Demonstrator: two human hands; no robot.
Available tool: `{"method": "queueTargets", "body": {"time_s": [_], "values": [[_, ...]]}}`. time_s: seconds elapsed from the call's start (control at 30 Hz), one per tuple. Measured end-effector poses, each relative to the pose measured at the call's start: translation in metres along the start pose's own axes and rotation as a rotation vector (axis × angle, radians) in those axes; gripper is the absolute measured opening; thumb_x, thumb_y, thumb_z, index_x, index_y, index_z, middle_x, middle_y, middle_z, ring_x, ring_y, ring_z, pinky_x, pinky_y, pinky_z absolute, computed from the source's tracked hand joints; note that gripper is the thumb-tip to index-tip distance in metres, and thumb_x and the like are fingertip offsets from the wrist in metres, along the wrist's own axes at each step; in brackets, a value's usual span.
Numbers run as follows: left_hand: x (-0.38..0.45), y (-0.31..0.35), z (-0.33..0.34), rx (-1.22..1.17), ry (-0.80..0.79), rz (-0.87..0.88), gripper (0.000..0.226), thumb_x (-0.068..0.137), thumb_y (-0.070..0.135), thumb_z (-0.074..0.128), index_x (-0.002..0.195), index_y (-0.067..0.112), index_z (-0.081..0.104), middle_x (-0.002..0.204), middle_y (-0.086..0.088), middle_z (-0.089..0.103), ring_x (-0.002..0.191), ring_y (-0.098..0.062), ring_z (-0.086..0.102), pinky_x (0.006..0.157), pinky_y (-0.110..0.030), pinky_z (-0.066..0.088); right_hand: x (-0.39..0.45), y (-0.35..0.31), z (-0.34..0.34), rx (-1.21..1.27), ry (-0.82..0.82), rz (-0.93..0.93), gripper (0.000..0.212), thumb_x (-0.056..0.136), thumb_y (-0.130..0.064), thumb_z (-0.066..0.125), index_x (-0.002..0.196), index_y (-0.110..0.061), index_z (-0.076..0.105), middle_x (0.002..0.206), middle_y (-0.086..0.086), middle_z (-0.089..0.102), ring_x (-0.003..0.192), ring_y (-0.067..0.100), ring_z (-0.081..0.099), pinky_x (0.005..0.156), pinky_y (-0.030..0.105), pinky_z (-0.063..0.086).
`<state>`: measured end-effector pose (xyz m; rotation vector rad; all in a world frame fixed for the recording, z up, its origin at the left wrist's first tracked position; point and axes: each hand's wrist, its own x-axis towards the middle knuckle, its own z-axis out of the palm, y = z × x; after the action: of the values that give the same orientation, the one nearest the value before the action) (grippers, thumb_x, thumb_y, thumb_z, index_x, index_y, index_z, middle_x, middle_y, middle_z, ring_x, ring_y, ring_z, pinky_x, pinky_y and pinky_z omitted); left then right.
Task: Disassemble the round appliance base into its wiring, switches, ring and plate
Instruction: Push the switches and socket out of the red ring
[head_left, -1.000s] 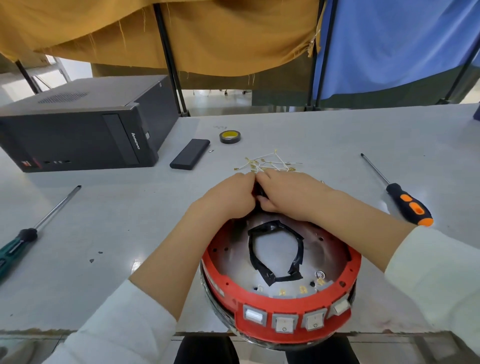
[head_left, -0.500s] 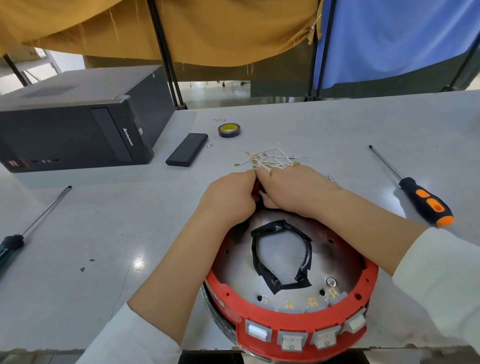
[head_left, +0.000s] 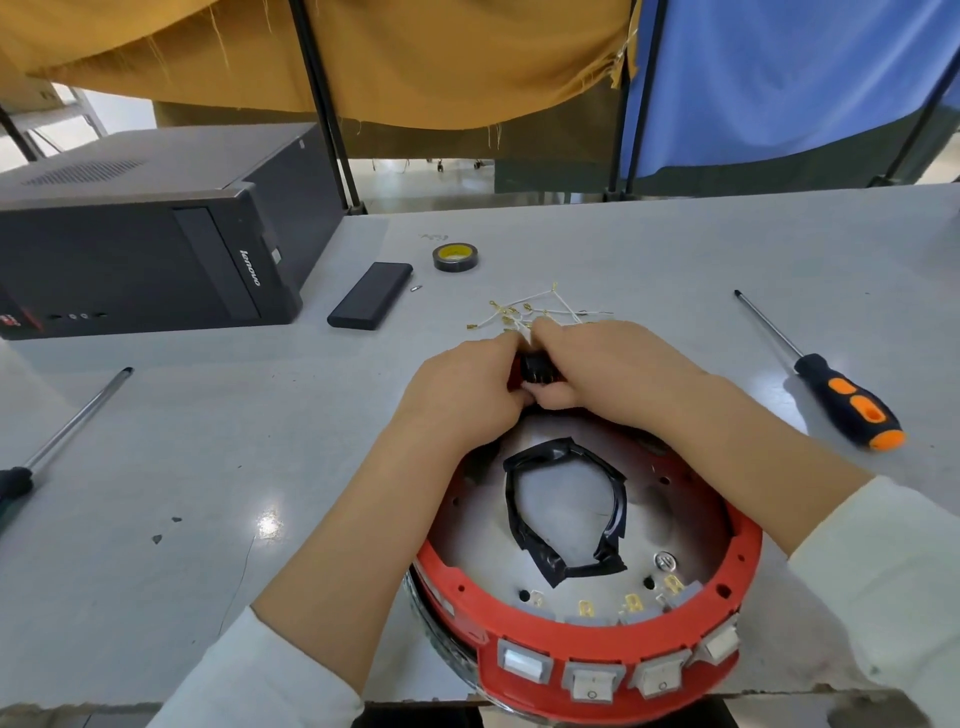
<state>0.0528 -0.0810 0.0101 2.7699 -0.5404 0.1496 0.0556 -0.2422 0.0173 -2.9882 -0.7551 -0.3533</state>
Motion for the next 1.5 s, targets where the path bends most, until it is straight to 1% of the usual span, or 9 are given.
{"method": "queueTargets", "body": {"time_s": [0.07, 0.17, 0.33, 0.5, 0.7, 0.97, 1.23, 1.4, 1.5], "values": [[-0.002, 0.002, -0.002, -0.028, 0.023, 0.097, 0.045, 0.082, 0.035, 0.064, 0.123, 0.028, 0.048, 0.119, 0.005, 0.057, 0.109, -0.019, 0.054, 0.082, -0.035, 0.045, -0.004, 0.007, -0.002, 0.068, -0.014, 0.109, 0.040, 0.077, -0.051, 0.062, 0.086, -0.022, 0.036, 0.081, -0.005, 0.048, 0.076, 0.022, 0.048, 0.061, 0.034, 0.031], [-0.001, 0.007, 0.000, 0.025, 0.036, 0.210, 0.045, 0.088, 0.042, 0.057, 0.129, 0.026, 0.044, 0.124, 0.004, 0.053, 0.113, -0.018, 0.050, 0.085, -0.037, 0.045, -0.004, 0.014, 0.003, 0.107, -0.072, 0.178, 0.030, 0.077, -0.039, 0.062, 0.086, -0.024, 0.038, 0.090, 0.000, 0.057, 0.080, 0.022, 0.049, 0.064, 0.034, 0.037], [0.004, 0.014, 0.011, 0.382, 0.125, 0.318, 0.031, 0.099, 0.030, 0.041, 0.126, 0.014, 0.037, 0.117, -0.003, 0.050, 0.101, -0.024, 0.055, 0.062, -0.033, 0.037, -0.003, 0.014, 0.007, 0.101, -0.129, 0.176, 0.028, 0.082, -0.032, 0.059, 0.091, -0.021, 0.035, 0.082, -0.004, 0.050, 0.076, 0.024, 0.050, 0.064, 0.038, 0.043], [0.007, 0.023, 0.014, 0.497, 0.137, 0.242, 0.029, 0.095, 0.018, 0.035, 0.123, 0.009, 0.040, 0.110, -0.006, 0.053, 0.087, -0.029, 0.058, 0.052, -0.034, 0.030, -0.001, 0.015, 0.006, 0.275, -0.177, 0.185, 0.017, 0.087, -0.017, 0.052, 0.103, -0.019, 0.046, 0.100, 0.003, 0.060, 0.091, 0.026, 0.056, 0.077, 0.040, 0.046], [0.013, 0.023, 0.016, 0.587, 0.098, 0.223, 0.025, 0.095, 0.015, 0.029, 0.116, 0.010, 0.041, 0.108, -0.007, 0.052, 0.085, -0.031, 0.061, 0.048, -0.033, 0.027, -0.001, 0.012, 0.006, 0.138, -0.171, 0.203, 0.012, 0.086, -0.014, 0.051, 0.096, -0.020, 0.047, 0.102, 0.004, 0.062, 0.081, 0.024, 0.053, 0.066, 0.035, 0.044], [0.016, 0.019, 0.013, 0.578, 0.101, 0.298, 0.023, 0.097, 0.021, 0.029, 0.112, 0.009, 0.042, 0.107, -0.007, 0.052, 0.083, -0.031, 0.061, 0.051, -0.034, 0.029, -0.003, 0.009, 0.003, 0.086, -0.162, 0.205, 0.013, 0.085, -0.011, 0.049, 0.087, -0.021, 0.041, 0.100, 0.006, 0.061, 0.075, 0.023, 0.047, 0.060, 0.031, 0.033], [0.014, 0.021, 0.009, 0.565, 0.099, 0.291, 0.023, 0.096, 0.022, 0.030, 0.112, 0.010, 0.041, 0.109, -0.006, 0.053, 0.082, -0.031, 0.060, 0.050, -0.035, 0.026, -0.003, 0.009, 0.002, 0.086, -0.150, 0.212, 0.012, 0.086, -0.013, 0.050, 0.089, -0.022, 0.042, 0.102, 0.004, 0.061, 0.077, 0.023, 0.047, 0.061, 0.031, 0.034], [0.015, 0.021, 0.006, 0.450, 0.079, 0.253, 0.021, 0.094, 0.024, 0.037, 0.111, 0.011, 0.043, 0.108, -0.007, 0.057, 0.086, -0.033, 0.060, 0.055, -0.035, 0.029, -0.004, 0.009, 0.003, 0.089, -0.132, 0.209, 0.015, 0.086, -0.015, 0.049, 0.100, -0.021, 0.049, 0.102, 0.002, 0.062, 0.078, 0.023, 0.051, 0.060, 0.031, 0.035], [0.015, 0.013, -0.001, 0.291, 0.008, 0.142, 0.032, 0.089, 0.035, 0.053, 0.109, 0.013, 0.044, 0.110, -0.006, 0.059, 0.095, -0.031, 0.058, 0.061, -0.033, 0.031, -0.007, 0.005, 0.002, 0.058, -0.043, 0.162, 0.027, 0.086, -0.026, 0.048, 0.112, -0.024, 0.044, 0.112, -0.001, 0.059, 0.094, 0.026, 0.058, 0.066, 0.033, 0.038]]}}
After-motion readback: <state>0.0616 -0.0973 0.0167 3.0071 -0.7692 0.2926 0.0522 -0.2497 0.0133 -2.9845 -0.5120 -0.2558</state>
